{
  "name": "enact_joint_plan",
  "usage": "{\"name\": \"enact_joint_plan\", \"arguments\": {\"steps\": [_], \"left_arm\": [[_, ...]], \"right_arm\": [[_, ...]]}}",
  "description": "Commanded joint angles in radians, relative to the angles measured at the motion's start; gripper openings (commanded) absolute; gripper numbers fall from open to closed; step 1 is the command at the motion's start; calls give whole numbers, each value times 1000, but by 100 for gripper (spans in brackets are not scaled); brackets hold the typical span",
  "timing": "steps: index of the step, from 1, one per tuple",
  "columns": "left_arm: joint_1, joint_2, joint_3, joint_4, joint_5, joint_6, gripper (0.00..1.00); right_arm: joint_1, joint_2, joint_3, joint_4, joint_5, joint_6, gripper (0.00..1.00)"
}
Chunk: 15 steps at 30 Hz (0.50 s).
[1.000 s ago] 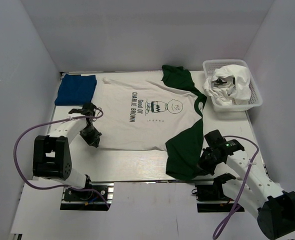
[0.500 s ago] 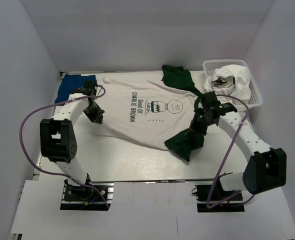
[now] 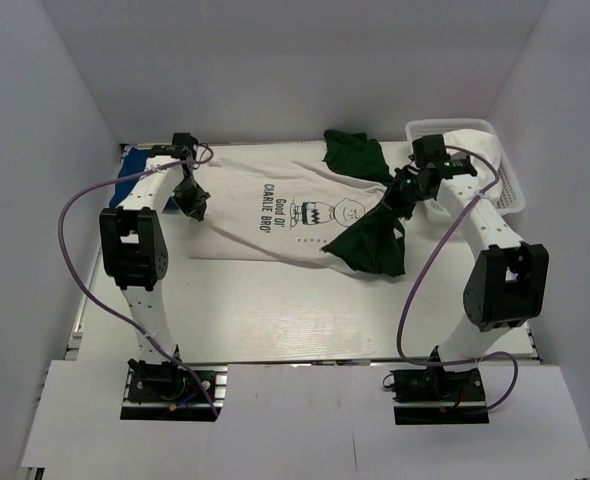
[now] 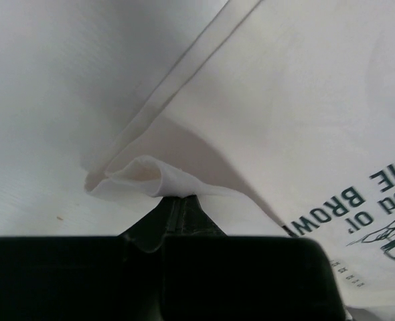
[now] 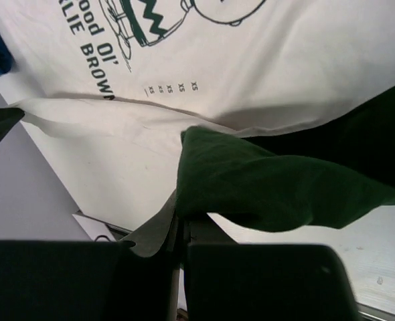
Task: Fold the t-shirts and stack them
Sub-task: Fold the flattened tshirt in 1/3 of the way
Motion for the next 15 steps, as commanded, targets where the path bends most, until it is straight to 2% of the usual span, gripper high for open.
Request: {"name": "enact_joint_plan", "arguments": {"steps": [1,5,9,15], "left_arm": [[32,26,97,-34,-41,8,0],[41,101,213,-79,-41,8,0],[41,101,198,-58,-41,30,0],[50,106,198,-23,-11,65,0]], "right_arm": [[-29,52,87,21,-69,-25,0],[-51,112,168,-2,-65,-70,0],[-61,124,225,-20,6,-91,0],[-74,181,283,-6,0,-175,0]]}}
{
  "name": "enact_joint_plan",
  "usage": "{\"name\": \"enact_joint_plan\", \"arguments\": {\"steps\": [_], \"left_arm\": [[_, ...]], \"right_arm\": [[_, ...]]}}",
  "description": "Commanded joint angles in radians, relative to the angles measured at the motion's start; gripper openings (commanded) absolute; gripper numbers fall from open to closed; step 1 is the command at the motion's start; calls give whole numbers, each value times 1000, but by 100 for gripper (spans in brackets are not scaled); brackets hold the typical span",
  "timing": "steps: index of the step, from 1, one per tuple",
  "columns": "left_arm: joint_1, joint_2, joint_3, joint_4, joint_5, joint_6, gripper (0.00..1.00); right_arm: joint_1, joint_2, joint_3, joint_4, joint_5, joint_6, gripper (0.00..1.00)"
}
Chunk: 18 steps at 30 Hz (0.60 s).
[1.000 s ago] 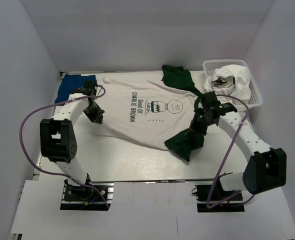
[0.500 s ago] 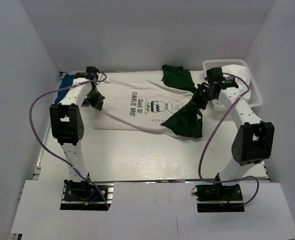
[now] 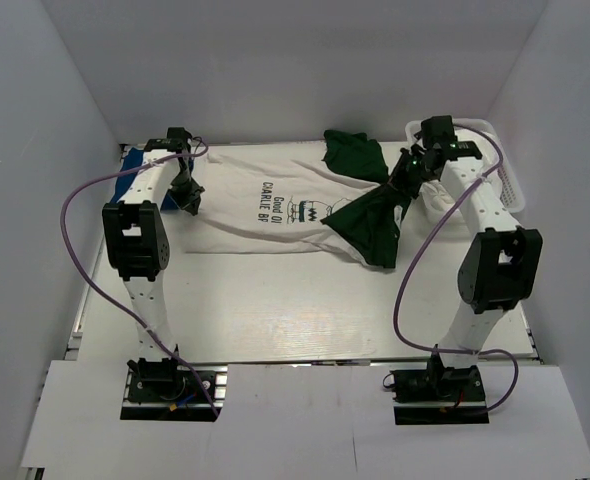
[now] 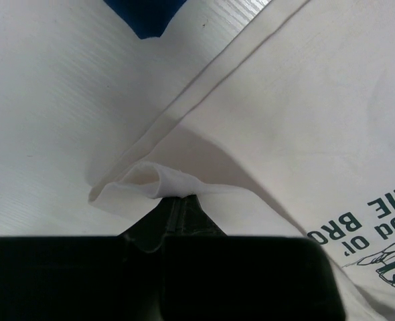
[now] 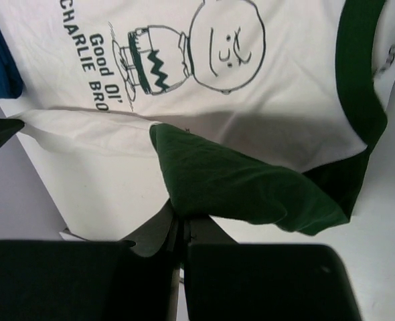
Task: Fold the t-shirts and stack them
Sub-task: Fold the flattened tshirt in 1/3 of the way
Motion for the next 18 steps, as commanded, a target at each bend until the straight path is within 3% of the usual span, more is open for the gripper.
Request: {"name": "enact_joint_plan", "arguments": {"steps": [1,13,16,18], "left_arm": [[7,-12,32,21,6,27,0],[7,92,127,33,14,36,0],[7,115,138,47,-5,36,13],[7,137,185,47,-15,22,25]], "right_arm": [[-6,43,97,-6,13,-81,0],[-8,283,352,9,72,-322,0],[-11,330,354,78,53,-397,0],[-6,384,395,116,44,-438,9]]}}
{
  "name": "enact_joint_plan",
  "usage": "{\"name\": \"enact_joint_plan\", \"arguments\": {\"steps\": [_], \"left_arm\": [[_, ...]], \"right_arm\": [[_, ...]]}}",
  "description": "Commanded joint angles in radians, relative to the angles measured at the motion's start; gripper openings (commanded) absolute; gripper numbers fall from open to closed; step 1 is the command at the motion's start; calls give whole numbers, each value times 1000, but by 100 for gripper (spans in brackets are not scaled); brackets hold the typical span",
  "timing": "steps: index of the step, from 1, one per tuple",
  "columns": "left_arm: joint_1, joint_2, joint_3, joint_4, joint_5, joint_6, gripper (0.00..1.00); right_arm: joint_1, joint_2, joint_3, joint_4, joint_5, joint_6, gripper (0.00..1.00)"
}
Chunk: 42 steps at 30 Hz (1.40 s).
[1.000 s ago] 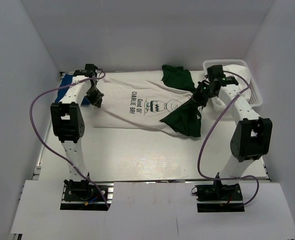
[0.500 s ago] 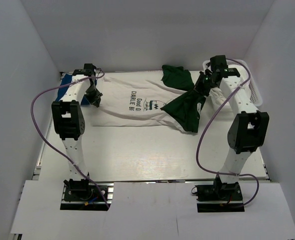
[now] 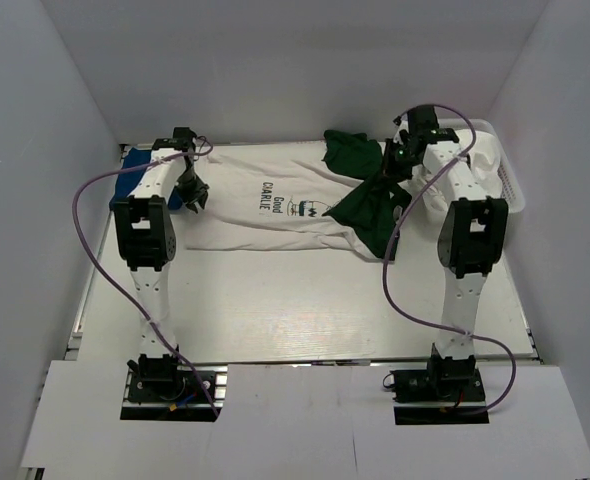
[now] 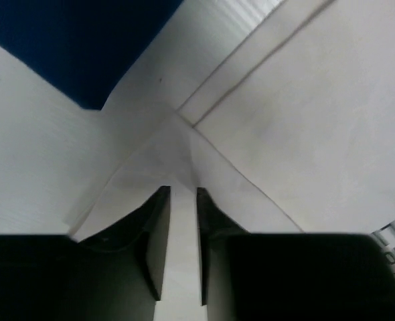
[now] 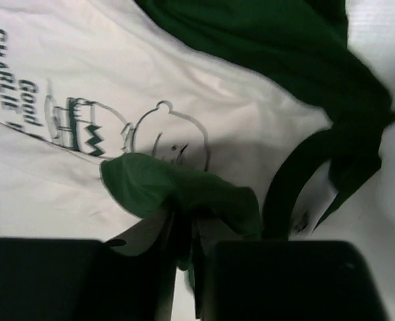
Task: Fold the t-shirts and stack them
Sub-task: Fold the flattened tshirt in 1/3 of the way
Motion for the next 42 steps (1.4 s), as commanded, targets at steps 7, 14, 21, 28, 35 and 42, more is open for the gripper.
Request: {"name": "enact_joint_plan", "arguments": {"steps": [7,14,21,28,35,42], "left_arm": [[7,-56,165,-2,-22,26,100],[-22,-306,-200,170,105,77,100],[-56,-330,-450,247,152,98,100],[-76,-262,-522,267,131,86,100],[-76,-234,-535,267,57,86,100],[-64,-199,-535,245,-13,86,100]], "right_arm": [[9,62,186,-4,12,-142,74],[43,-363,-354,109,12,-116,90],[38,-592,-805,125,173,-100,90],[38,-520,-902,190,161,-137,84],[40,-391,-801,273,124,-197,64],[37,-374,-825,227,260,-208,6]]}}
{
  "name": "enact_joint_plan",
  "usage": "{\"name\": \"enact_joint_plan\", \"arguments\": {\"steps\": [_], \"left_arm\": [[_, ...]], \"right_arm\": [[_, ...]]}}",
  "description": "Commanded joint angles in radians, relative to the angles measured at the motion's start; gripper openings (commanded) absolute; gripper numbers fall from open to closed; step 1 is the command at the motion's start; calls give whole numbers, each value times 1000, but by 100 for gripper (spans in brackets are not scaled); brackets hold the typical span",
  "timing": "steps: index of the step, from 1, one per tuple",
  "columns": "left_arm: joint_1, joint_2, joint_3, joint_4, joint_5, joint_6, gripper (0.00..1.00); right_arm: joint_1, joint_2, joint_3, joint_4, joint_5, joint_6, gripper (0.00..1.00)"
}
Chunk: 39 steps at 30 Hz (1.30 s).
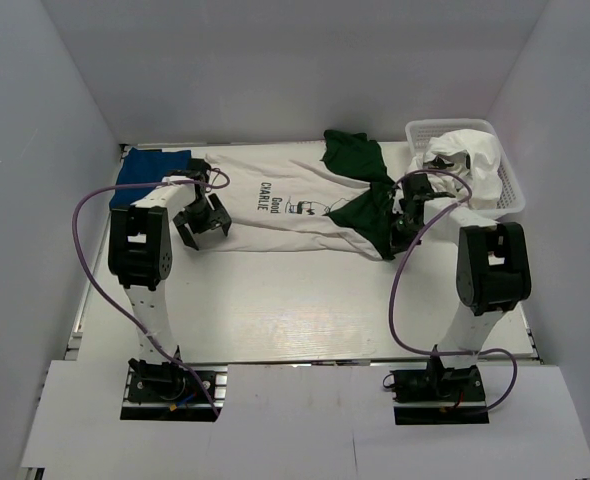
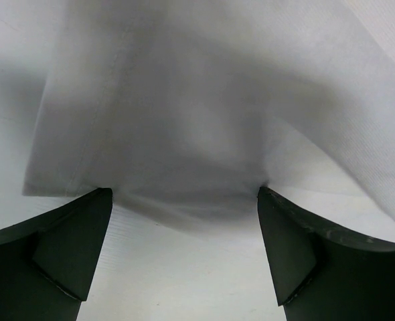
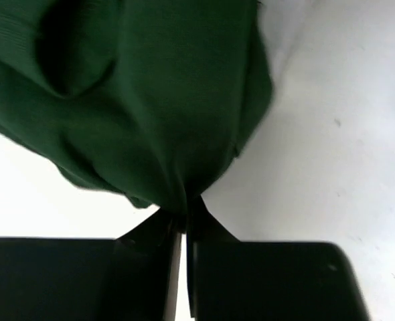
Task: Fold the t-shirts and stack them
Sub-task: Fold the flattened tshirt in 1/3 of the way
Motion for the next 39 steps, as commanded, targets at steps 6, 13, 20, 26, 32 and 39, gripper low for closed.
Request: {"name": "enact_joint_plan", "arguments": {"steps": [6,13,20,26,32,39], "left_arm": [[26,69,2,-13,-139,3,100],[26,59,2,-23,-158,3,100],[26,17,-18,-41,-147,-6,100],[8,-73,-18,-75,-109,17,100],[8,-138,74,-121,-86,50,100],[8,-135,189,-127,-32,86,100]], "right_arm": [[-17,-116,-42,-58,284,-16,4],[-35,-157,-58,-58,329,-39,18],[-51,-142,-121,-35,338,3,42],[-55,-200,-53,-44,353,33,53],[-54,-257,48,-76,343,28,86],[-45,-321,85,-36,7,23,90]]}}
